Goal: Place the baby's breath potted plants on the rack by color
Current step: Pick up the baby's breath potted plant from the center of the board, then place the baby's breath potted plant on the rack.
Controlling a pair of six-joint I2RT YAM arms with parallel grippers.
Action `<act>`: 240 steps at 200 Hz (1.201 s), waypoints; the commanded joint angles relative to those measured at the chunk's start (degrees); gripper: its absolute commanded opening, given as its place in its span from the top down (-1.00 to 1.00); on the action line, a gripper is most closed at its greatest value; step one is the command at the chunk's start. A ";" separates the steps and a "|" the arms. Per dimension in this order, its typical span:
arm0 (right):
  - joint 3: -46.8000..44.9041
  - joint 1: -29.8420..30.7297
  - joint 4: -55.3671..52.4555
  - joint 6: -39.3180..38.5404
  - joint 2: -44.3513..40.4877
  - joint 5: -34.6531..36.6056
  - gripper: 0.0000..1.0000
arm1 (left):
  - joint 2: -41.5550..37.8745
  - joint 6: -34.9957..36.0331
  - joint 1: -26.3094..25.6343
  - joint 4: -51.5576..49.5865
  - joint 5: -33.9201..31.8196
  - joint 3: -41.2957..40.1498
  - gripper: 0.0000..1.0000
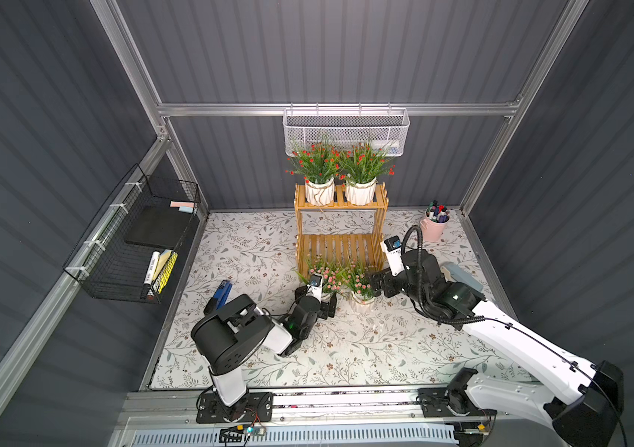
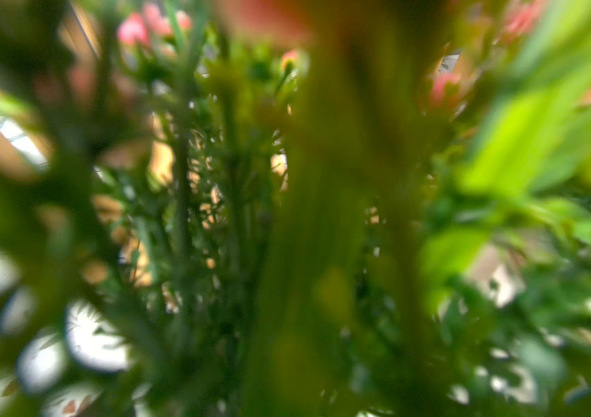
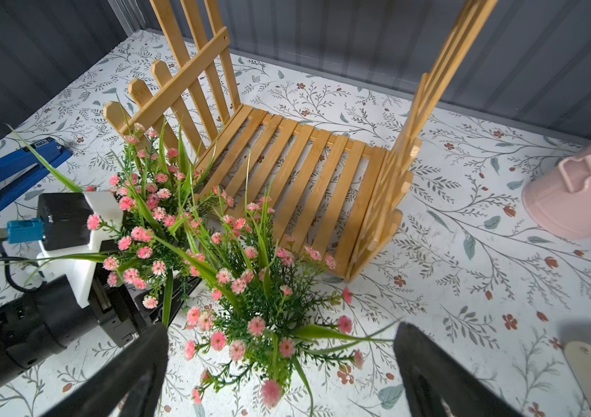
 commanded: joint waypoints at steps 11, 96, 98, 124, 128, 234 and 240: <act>-0.14 -0.19 -1.24 0.11 -2.44 0.92 -0.98 | -6.86 0.05 0.17 -0.86 0.74 1.74 -0.38; -0.33 -0.15 -2.58 0.24 -6.16 0.50 -0.98 | -3.49 -1.32 4.68 -9.92 0.10 14.81 -0.46; -0.37 -0.12 -2.56 0.24 -6.16 0.46 -0.98 | -3.28 -1.43 4.88 -10.04 0.30 15.20 -0.46; -0.36 -0.12 -2.67 0.06 -6.29 0.00 -0.98 | 0.61 -0.56 6.86 -13.96 2.93 21.52 -0.46; -0.32 -0.16 -2.64 0.06 -6.25 -0.02 -0.98 | 1.25 -0.42 7.06 -14.84 3.17 22.69 -0.46; -1.63 -0.16 -3.16 0.15 -7.47 1.01 -0.98 | 12.93 0.37 13.66 -19.71 10.65 36.91 -0.49; -1.70 -0.15 -3.08 0.06 -7.39 1.04 -0.98 | 13.43 0.38 13.89 -20.06 10.76 37.40 -0.49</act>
